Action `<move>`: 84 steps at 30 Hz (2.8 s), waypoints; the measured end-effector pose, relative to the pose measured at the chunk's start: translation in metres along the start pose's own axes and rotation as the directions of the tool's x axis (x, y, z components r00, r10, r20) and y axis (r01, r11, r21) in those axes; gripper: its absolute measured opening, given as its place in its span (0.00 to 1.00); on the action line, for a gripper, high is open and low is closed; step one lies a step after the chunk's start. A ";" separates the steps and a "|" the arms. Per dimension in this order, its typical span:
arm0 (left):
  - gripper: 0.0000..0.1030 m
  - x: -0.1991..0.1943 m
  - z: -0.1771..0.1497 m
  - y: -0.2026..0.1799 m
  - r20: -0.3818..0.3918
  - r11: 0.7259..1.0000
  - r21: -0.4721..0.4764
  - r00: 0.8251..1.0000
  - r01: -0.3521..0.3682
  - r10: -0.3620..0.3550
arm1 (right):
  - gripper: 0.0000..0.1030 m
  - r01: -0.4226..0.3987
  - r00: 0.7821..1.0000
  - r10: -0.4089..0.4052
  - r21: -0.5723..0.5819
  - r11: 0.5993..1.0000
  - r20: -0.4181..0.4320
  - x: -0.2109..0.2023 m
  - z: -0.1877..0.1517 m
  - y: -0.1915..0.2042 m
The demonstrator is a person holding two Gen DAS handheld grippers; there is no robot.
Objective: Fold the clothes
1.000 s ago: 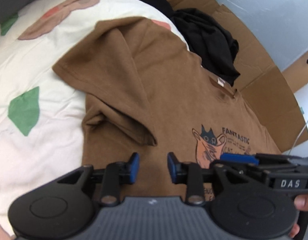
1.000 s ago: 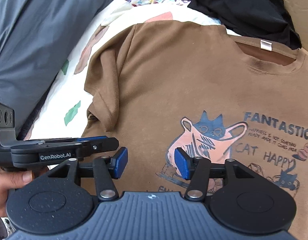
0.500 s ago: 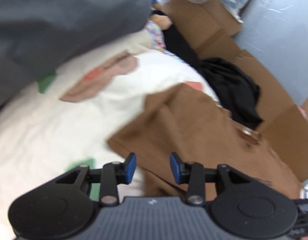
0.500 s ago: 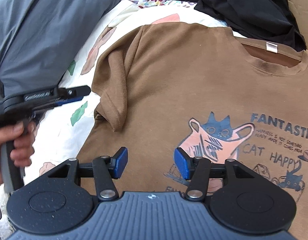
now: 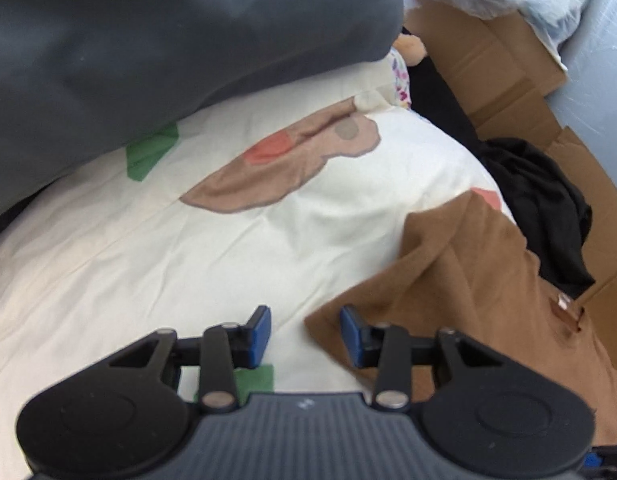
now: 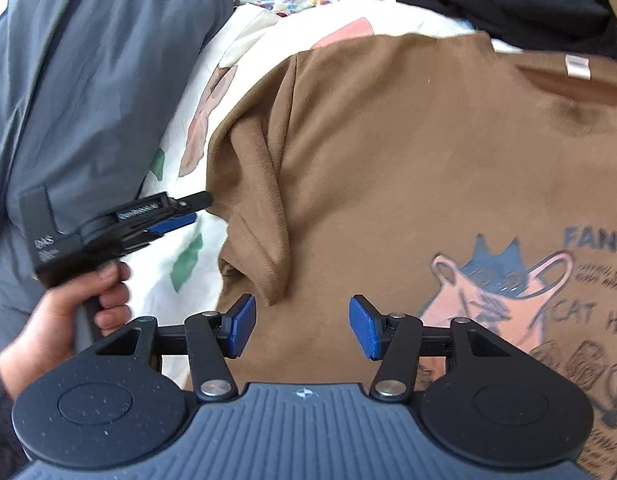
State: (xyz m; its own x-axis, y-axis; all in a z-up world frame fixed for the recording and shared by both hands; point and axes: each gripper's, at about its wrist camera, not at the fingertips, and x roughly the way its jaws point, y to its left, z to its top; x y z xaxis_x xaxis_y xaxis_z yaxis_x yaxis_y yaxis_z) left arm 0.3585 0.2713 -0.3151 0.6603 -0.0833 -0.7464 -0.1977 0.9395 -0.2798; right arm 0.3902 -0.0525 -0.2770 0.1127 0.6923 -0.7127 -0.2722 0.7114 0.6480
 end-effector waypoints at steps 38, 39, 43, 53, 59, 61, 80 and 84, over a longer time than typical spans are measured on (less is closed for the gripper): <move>0.05 -0.047 0.023 -0.050 -0.021 0.929 -0.197 0.946 0.314 -0.325 | 0.55 -0.080 0.966 0.117 -0.166 0.983 0.230 -0.011 0.020 0.052; 0.05 -0.048 0.023 -0.052 -0.027 0.923 -0.205 0.941 0.325 -0.337 | 0.55 -0.070 0.966 0.110 -0.173 0.982 0.234 -0.009 0.022 0.054; 0.05 -0.048 0.023 -0.060 -0.051 0.896 -0.261 0.922 0.359 -0.384 | 0.55 -0.030 0.966 0.079 -0.195 0.980 0.248 0.002 0.030 0.062; 0.06 -0.046 0.031 -0.077 -0.070 0.879 -0.264 0.902 0.396 -0.427 | 0.11 0.050 0.945 0.031 -0.237 0.970 0.324 0.012 0.036 0.066; 0.14 -0.041 0.043 -0.080 -0.053 0.921 -0.198 0.935 0.335 -0.351 | 0.03 0.049 0.942 0.033 -0.232 0.971 0.335 0.012 0.040 0.060; 0.18 -0.036 0.049 -0.081 -0.055 0.930 -0.178 0.940 0.322 -0.336 | 0.03 0.045 0.942 0.035 -0.227 0.973 0.335 0.012 0.041 0.058; 0.50 0.043 0.130 -0.124 -0.226 0.948 0.263 0.966 0.181 -0.122 | 0.03 0.014 0.957 0.046 -0.202 0.979 0.288 0.009 0.049 0.044; 0.50 0.061 0.147 -0.135 -0.286 0.928 0.325 0.954 0.182 -0.087 | 0.03 0.002 0.957 0.047 -0.168 0.986 0.288 0.003 0.053 0.040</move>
State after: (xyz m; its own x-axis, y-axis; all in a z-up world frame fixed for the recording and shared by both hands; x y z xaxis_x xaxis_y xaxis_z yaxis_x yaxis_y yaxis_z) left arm 0.5318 0.1879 -0.2339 0.4401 -0.2564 -0.8606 0.1727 0.9646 -0.1991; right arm 0.4302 -0.0151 -0.2389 0.3698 0.7307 -0.5739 -0.4286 0.6822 0.5924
